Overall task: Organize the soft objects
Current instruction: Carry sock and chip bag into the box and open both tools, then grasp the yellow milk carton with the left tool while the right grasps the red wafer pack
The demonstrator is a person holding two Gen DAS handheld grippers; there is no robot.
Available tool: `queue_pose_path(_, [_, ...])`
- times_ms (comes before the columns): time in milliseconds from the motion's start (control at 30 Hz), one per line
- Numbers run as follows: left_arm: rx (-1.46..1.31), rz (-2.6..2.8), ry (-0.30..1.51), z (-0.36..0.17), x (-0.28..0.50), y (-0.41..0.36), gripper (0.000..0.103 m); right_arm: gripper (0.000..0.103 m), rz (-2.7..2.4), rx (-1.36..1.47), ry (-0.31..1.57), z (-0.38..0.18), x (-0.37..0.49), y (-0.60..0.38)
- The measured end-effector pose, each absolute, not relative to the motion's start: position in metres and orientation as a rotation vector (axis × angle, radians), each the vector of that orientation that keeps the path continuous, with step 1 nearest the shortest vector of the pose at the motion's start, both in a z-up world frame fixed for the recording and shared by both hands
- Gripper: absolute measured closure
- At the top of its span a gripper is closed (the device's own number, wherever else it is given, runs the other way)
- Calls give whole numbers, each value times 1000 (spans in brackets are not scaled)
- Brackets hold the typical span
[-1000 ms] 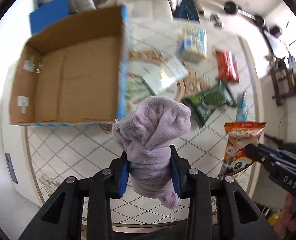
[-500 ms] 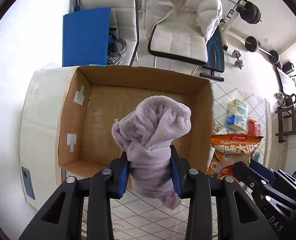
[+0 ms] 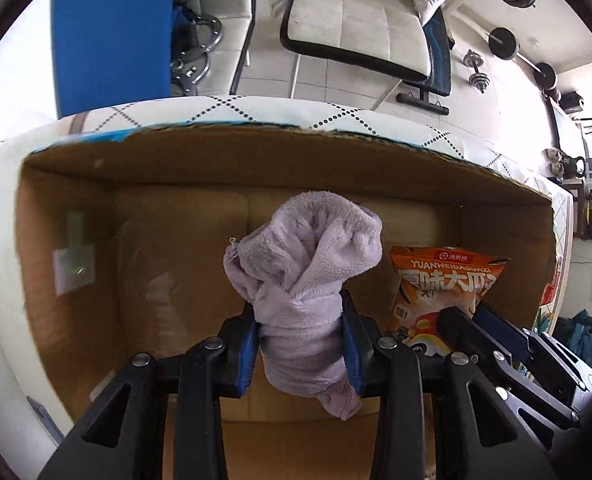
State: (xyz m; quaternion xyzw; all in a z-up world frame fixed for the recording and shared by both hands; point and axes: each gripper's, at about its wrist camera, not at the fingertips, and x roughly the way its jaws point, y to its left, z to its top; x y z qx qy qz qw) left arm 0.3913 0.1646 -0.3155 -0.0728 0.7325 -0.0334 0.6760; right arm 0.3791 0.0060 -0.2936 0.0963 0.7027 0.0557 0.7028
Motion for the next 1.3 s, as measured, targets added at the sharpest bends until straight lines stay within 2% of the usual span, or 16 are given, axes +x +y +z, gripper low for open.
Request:
queue_pose_path(167, [-202,-81,1681,-322,399,168,67,66,116,222,1558,-302,392,5])
queue_pose_path(200, [-217,-85,1684,-320,398,168,62,64,126,221,1564,-302,393,5])
queue_pose_path(233, [-221,-83,1684,-318,398,169,46,63,128,225,1565,-300,392,5])
queue_pose_path(300, [-194,-59,1655,-310,396,171,31,58,119,208,1558,-296,391,4])
queue_pose_path(367, [-176,-41,1637,-303,394,176,21,51,115,180,1548,-290,388,5])
queue_pose_path(400, [-175,-40,1632,-299,391,178,16,43,112,171,1548,-288,386,5])
queue_pose_path(467, [-174,-32,1615,-292,387,185,15,37,109,148,1550,-282,379,6])
queue_pose_path(533, [-159,-20,1589,-283,380,189,14,36,108,120,1553,-277,370,7])
queue_pose_path(600, [-136,-2,1556,-273,371,192,13,23,99,87,1560,-273,358,10])
queue_pose_path(700, [-114,13,1511,-260,355,197,5,16,101,48,1558,-266,336,15])
queue_pose_path(867, [-92,28,1466,-240,320,197,5,12,107,23,1537,-254,300,20])
queue_pose_path(1300, [-94,92,1342,-179,241,190,1,9,157,-28,1396,-186,230,14])
